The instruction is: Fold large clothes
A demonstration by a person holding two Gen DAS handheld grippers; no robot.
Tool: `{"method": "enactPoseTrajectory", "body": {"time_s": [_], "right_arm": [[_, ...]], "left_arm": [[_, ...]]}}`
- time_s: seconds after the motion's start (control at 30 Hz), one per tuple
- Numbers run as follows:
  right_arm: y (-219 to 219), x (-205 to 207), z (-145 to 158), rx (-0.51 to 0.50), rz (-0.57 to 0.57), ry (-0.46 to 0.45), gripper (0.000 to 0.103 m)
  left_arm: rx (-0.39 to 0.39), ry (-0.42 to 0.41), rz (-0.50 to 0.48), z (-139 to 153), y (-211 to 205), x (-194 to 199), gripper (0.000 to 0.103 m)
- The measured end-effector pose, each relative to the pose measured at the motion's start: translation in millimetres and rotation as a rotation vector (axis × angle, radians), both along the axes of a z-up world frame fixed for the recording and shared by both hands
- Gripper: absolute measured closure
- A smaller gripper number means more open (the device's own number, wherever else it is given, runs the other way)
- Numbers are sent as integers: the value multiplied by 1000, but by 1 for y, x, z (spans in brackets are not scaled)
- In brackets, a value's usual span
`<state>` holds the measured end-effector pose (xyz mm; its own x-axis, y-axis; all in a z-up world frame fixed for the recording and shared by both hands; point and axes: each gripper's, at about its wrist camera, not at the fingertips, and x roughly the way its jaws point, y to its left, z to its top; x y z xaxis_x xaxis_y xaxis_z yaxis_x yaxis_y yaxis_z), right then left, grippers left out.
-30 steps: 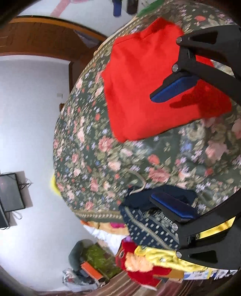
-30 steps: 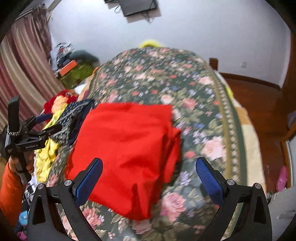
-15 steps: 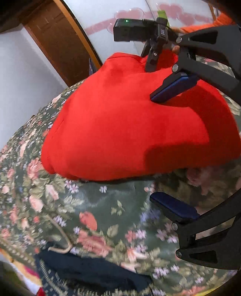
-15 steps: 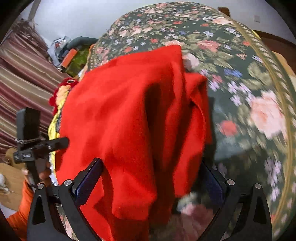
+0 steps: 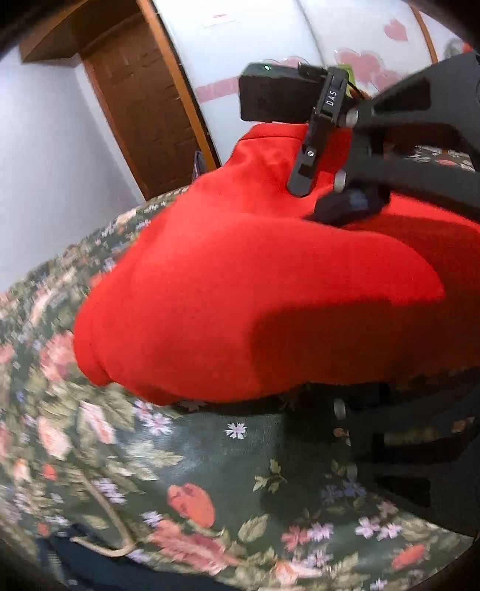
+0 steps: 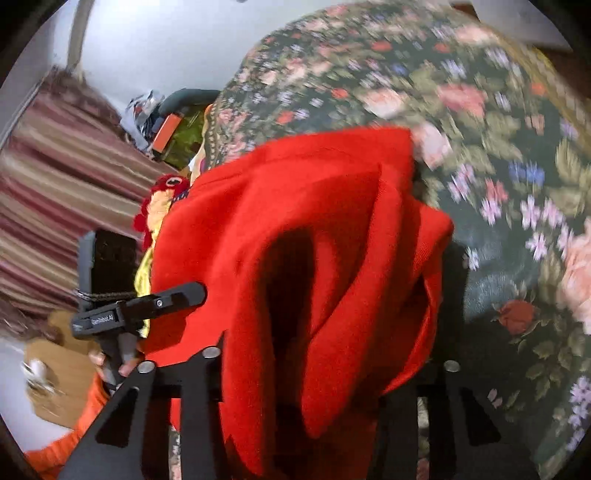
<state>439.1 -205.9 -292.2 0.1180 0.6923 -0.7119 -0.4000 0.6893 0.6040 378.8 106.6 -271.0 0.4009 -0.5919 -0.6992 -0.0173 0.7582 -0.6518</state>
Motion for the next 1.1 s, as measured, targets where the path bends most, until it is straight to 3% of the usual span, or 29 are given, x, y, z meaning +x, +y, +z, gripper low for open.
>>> {"method": "enactPoseTrajectory", "body": {"time_s": [0.07,0.23,0.43,0.6,0.83,0.93,1.1], "right_arm": [[9,-8,17,-11,20,-41,71],[43,-28,74,-5,62,-135,75],[102,-42,141,76,104,-235,81],[172,-48,178,114,150,-308,81],[278,-31,162,132,205,-287,83],[325,-21,139,146,228,-250,84],[401,-4,74,14,266,-177,83]], "left_arm": [[38,-45,-5,19,-2,-9,59],[128,-162,5,76,12,-35,60],[161,-272,93,140,75,-72,60],[171,-314,166,165,134,-80,60],[156,-312,251,161,228,-79,60],[153,-251,282,135,273,-68,60],[156,-129,369,80,336,-61,60]]}}
